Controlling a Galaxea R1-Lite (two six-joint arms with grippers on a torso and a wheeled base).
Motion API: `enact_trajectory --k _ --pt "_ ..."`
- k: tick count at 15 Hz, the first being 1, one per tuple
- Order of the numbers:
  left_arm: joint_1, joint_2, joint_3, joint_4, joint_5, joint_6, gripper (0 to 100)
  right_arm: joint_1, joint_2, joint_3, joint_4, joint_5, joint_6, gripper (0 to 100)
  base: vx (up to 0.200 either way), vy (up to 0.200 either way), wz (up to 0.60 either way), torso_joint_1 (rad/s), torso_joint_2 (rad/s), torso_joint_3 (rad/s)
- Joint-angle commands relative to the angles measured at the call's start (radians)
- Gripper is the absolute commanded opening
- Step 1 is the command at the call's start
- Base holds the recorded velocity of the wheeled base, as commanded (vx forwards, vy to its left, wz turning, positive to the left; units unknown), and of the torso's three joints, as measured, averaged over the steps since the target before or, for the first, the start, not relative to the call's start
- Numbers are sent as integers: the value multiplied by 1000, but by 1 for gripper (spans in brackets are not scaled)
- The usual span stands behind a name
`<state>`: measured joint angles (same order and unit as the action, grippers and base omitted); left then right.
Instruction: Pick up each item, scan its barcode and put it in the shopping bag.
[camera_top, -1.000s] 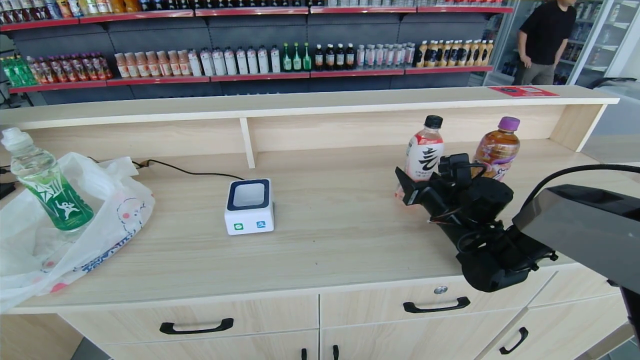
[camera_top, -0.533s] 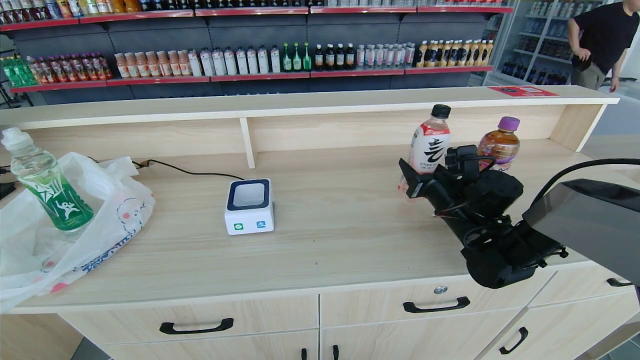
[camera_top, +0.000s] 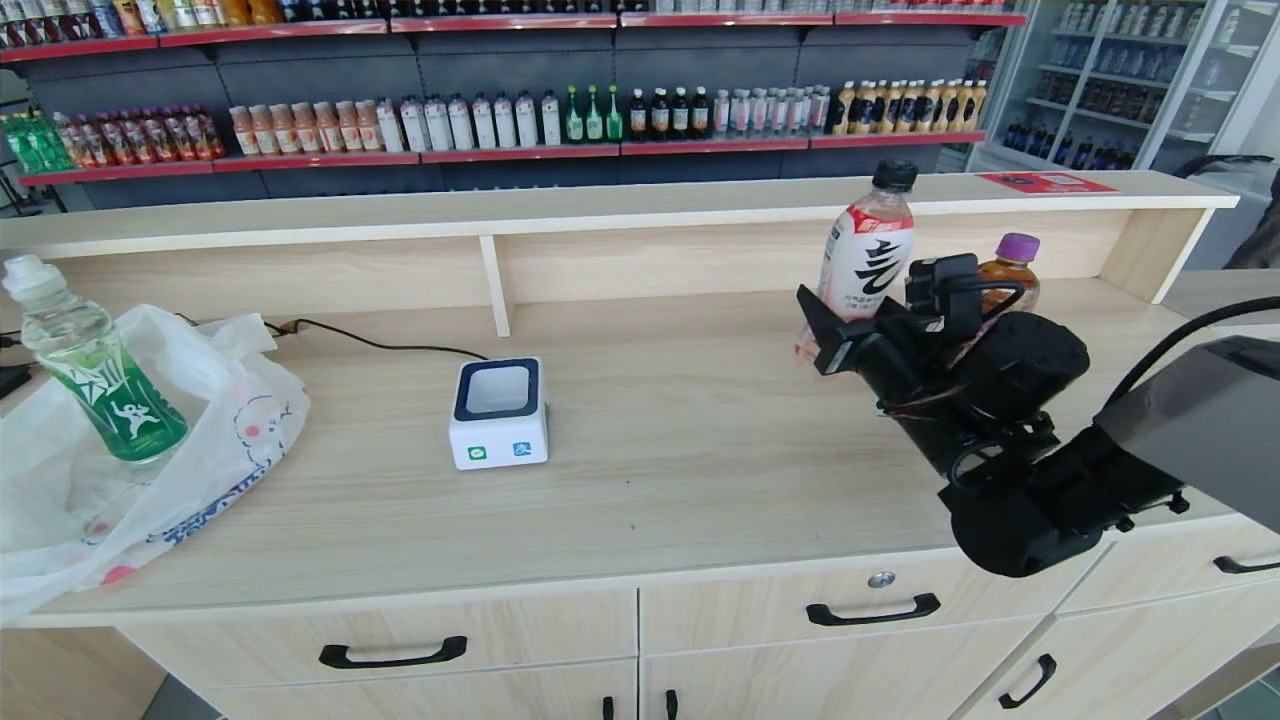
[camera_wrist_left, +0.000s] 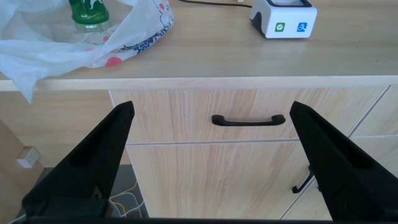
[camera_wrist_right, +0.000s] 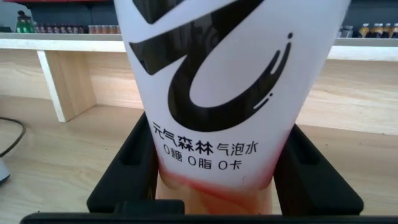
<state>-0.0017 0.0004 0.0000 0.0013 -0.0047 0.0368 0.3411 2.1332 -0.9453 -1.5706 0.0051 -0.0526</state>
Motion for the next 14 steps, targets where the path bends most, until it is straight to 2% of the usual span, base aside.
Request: enact_trajectory --k 1,7,10,14 --pt "0 0 0 0 0 -2 100 75 -119 129 0 -1 -4 0 0 0 0 0 0 0" --pt "2 0 0 2 0 -6 100 266 -309 415 0 -1 -46 0 0 0 0 0 0 0" --pt "0 0 0 0 0 -17 100 346 -363 467 0 1 -46 0 0 0 0 0 0 0" --pt "2 0 0 0 0 -18 100 394 -449 545 0 3 -38 0 0 0 0 0 0 0"
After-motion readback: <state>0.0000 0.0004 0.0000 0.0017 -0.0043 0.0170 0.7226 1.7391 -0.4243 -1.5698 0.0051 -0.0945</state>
